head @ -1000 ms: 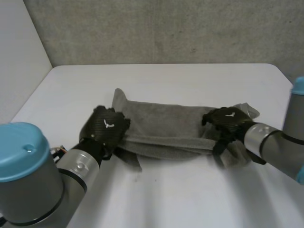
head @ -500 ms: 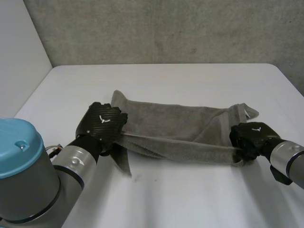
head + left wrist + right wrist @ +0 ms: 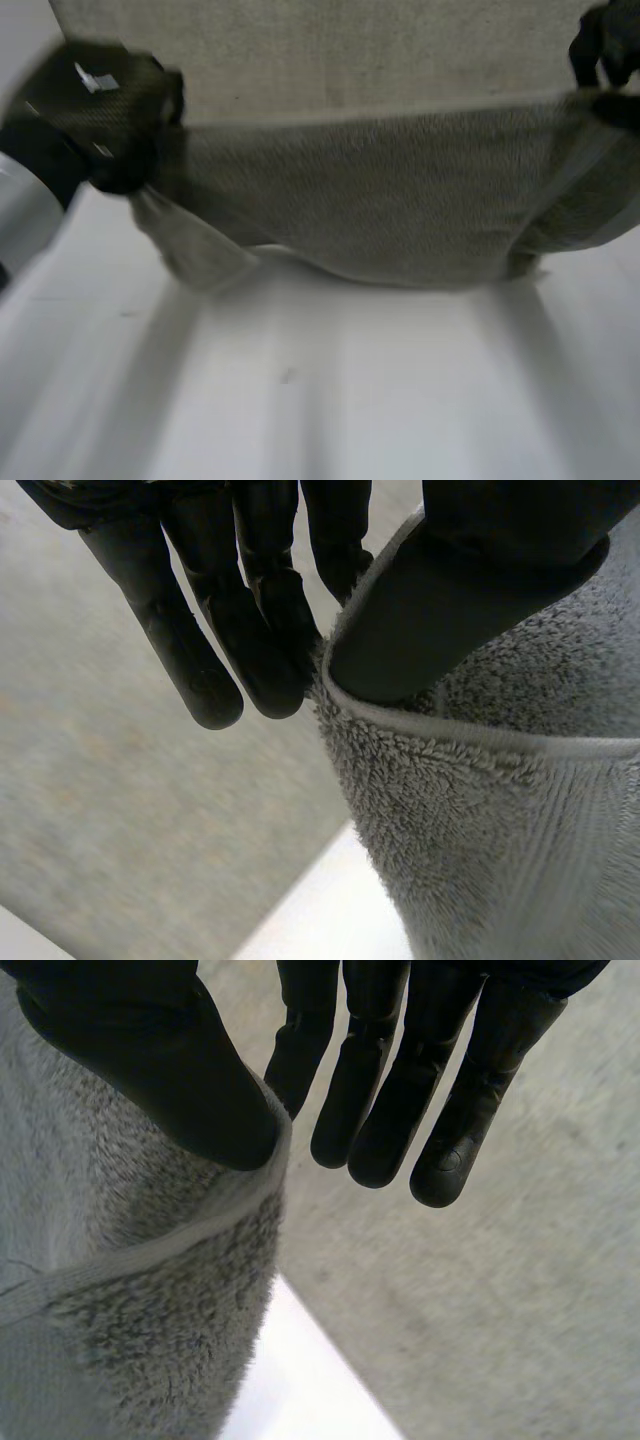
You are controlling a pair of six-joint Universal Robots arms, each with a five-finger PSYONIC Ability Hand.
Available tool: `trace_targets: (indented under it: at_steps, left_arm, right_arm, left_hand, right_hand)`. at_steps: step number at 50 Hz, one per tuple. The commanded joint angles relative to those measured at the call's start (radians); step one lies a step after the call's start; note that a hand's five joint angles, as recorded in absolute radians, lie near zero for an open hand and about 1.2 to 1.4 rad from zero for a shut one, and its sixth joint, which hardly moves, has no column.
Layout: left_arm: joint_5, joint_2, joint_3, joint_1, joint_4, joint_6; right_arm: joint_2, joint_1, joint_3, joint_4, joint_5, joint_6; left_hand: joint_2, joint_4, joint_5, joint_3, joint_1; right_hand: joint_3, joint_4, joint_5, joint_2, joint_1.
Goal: Fold the towel.
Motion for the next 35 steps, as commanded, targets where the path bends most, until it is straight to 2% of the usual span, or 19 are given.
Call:
trace_targets:
  at_steps: [1,4,5,7,8,10,16,19,21,22,24,25,26,27,29,30,31,32,35]
  left_arm:
    - [0.106,-0.111,0.11,0.126,-0.117,-0.011]
    - [0.152,-0.226,0.088,0.154,-0.123,-0.01]
    - [0.152,-0.226,0.088,0.154,-0.123,-0.01]
    - [0.163,-0.348,0.083,0.163,-0.128,-0.005]
    - [0.163,-0.349,0.083,0.163,-0.128,-0.005]
    - [0.171,-0.483,0.093,0.176,-0.128,-0.002]
    - [0.172,-0.63,0.149,0.209,-0.119,0.006]
    - [0.174,-0.702,0.245,0.211,-0.077,0.026]
    - [0.177,-0.722,0.342,0.211,0.032,0.056]
    - [0.177,-0.722,0.343,0.211,0.033,0.056]
    - [0.188,-0.696,0.373,0.2,0.317,0.06]
    - [0.188,-0.696,0.373,0.2,0.319,0.059]
    - [0.192,-0.656,0.357,0.19,0.504,0.056]
    - [0.192,-0.656,0.357,0.189,0.506,0.056]
    - [0.197,-0.541,0.305,0.177,0.839,0.021]
    - [0.197,-0.541,0.304,0.177,0.84,0.021]
    - [0.195,-0.494,0.286,0.171,0.922,-0.015]
    - [0.197,-0.449,0.28,0.176,0.924,-0.057]
    - [0.201,-0.421,0.275,0.183,0.894,-0.1]
  right_arm:
    - [0.219,0.074,-0.181,0.194,0.024,-0.125]
    - [0.338,0.17,-0.188,0.227,0.093,-0.201]
    - [0.338,0.171,-0.188,0.227,0.093,-0.202]
    - [0.448,0.229,-0.188,0.227,0.194,-0.229]
    - [0.449,0.229,-0.188,0.227,0.195,-0.229]
    - [0.563,0.25,-0.198,0.211,0.259,-0.234]
    - [0.737,0.264,-0.277,0.112,0.271,-0.225]
    - [0.771,0.267,-0.322,0.079,0.277,-0.219]
    - [0.824,0.269,-0.45,0.002,0.314,-0.2]
    - [0.824,0.269,-0.451,0.001,0.314,-0.2]
    - [0.824,0.27,-0.59,-0.153,0.386,-0.147]
    - [0.824,0.27,-0.59,-0.154,0.386,-0.147]
    - [0.799,0.275,-0.624,-0.284,0.414,-0.107]
    - [0.798,0.275,-0.624,-0.286,0.414,-0.107]
    - [0.676,0.273,-0.563,-0.579,0.44,-0.036]
    - [0.676,0.273,-0.563,-0.58,0.44,-0.036]
    - [0.612,0.27,-0.5,-0.691,0.443,-0.022]
    - [0.561,0.27,-0.442,-0.739,0.44,-0.021]
    - [0.534,0.27,-0.403,-0.737,0.434,-0.018]
  left_hand:
    - [0.178,0.178,0.182,0.18,0.208]
    - [0.178,0.178,0.182,0.18,0.208]
    - [0.178,0.178,0.182,0.18,0.208]
    - [0.178,0.178,0.182,0.18,0.208]
    - [0.178,0.178,0.182,0.18,0.208]
    - [0.178,0.178,0.182,0.18,0.208]
    - [0.178,0.178,0.182,0.18,0.208]
    - [0.178,0.178,0.182,0.18,0.208]
    - [0.178,0.178,0.182,0.18,0.208]
    - [0.178,0.178,0.182,0.18,0.208]
    - [0.178,0.178,0.182,0.18,0.208]
    - [0.178,0.178,0.182,0.18,0.208]
    - [0.178,0.178,0.182,0.18,0.208]
    - [0.178,0.178,0.182,0.18,0.208]
    - [0.178,0.178,0.182,0.18,0.208]
    - [0.178,0.178,0.182,0.18,0.208]
    - [0.178,0.178,0.182,0.18,0.208]
    - [0.178,0.178,0.182,0.18,0.208]
    - [0.178,0.178,0.182,0.18,0.208]
  right_hand:
    - [0.21,0.204,0.247,0.224,0.433]
    - [0.21,0.204,0.247,0.224,0.433]
    - [0.21,0.204,0.247,0.224,0.433]
    - [0.21,0.204,0.247,0.224,0.433]
    - [0.21,0.204,0.247,0.224,0.433]
    - [0.21,0.204,0.247,0.224,0.433]
    - [0.21,0.204,0.247,0.224,0.433]
    - [0.21,0.204,0.247,0.224,0.433]
    - [0.21,0.204,0.247,0.224,0.433]
    - [0.21,0.204,0.247,0.224,0.433]
    - [0.21,0.204,0.247,0.224,0.433]
    - [0.21,0.204,0.247,0.224,0.433]
    - [0.21,0.204,0.247,0.224,0.433]
    - [0.21,0.204,0.247,0.224,0.433]
    - [0.21,0.204,0.247,0.224,0.433]
    - [0.21,0.204,0.247,0.224,0.433]
    - [0.21,0.204,0.247,0.224,0.433]
    - [0.21,0.204,0.247,0.224,0.433]
    - [0.21,0.204,0.247,0.224,0.433]
